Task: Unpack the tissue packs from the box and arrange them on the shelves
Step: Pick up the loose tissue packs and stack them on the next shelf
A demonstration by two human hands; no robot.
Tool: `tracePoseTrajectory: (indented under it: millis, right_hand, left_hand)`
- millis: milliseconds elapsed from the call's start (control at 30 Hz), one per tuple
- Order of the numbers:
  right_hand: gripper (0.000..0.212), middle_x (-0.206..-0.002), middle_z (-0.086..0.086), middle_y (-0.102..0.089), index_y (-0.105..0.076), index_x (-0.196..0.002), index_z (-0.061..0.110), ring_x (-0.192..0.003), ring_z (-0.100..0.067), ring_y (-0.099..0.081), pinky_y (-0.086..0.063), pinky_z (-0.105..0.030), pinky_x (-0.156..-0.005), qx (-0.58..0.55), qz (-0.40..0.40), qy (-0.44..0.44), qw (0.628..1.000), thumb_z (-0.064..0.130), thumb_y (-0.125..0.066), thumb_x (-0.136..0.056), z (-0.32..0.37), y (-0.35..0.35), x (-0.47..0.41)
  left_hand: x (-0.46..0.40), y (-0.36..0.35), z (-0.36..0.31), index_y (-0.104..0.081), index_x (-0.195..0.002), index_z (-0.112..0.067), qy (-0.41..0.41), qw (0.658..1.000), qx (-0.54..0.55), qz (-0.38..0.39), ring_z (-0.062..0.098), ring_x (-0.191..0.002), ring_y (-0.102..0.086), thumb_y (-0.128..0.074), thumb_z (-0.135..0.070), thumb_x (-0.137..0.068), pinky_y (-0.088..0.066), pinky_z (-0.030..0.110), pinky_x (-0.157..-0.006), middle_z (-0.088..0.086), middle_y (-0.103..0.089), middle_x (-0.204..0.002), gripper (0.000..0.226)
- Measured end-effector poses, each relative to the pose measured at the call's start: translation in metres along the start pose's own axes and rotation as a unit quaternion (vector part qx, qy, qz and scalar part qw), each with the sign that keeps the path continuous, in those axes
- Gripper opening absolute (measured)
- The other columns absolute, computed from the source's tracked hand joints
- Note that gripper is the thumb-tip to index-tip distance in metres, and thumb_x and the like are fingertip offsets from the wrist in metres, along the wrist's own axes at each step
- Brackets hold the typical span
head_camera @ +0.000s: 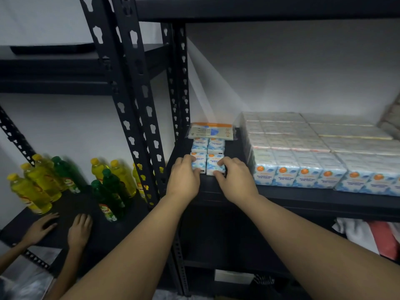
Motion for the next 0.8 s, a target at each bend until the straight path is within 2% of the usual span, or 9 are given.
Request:
tracePoseTrajectory:
  millis: [567, 800]
  right_hand:
    - [0.035, -0.127, 0.001, -0.060, -0.058, -0.134, 0.025, -0.118, -0.020, -0.049, -0.049, -0.039, -0.096, 0.011, -0.007, -0.024, 1.000, 0.037, -0.061, -0.101, -0.002, -0.004, -0.007]
    - [0.058, -0.132, -0.002, -0.056, -0.046, -0.144, 0.026, -0.123, -0.022, -0.051, -0.048, -0.042, -0.101, -0.076, -0.020, -0.059, 0.995, 0.053, -0.062, -0.094, -0.003, -0.001, -0.010]
  left_hand:
    - [-0.009, -0.005, 0.003, -0.054, -0.136, -0.018, 0.003, 1.000, -0.010, 0.001, 0.023, -0.120, -0.055, -0.058, -0.019, -0.104, -0.053, 0.043, -0.094, 0.008, -0.057, -0.134, 0.032]
    - [-0.015, 0.000, 0.003, -0.049, -0.138, -0.016, 0.032, 0.997, 0.064, -0.007, 0.023, -0.119, -0.058, -0.054, -0.020, -0.103, -0.053, 0.040, -0.093, 0.008, -0.053, -0.136, 0.036]
Point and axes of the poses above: each hand's wrist, its own x-axis away from the middle knuckle, its own y-axis out of the back of the hand, z = x × y, the point moved 5 cm from there along -x, towards the middle knuckle
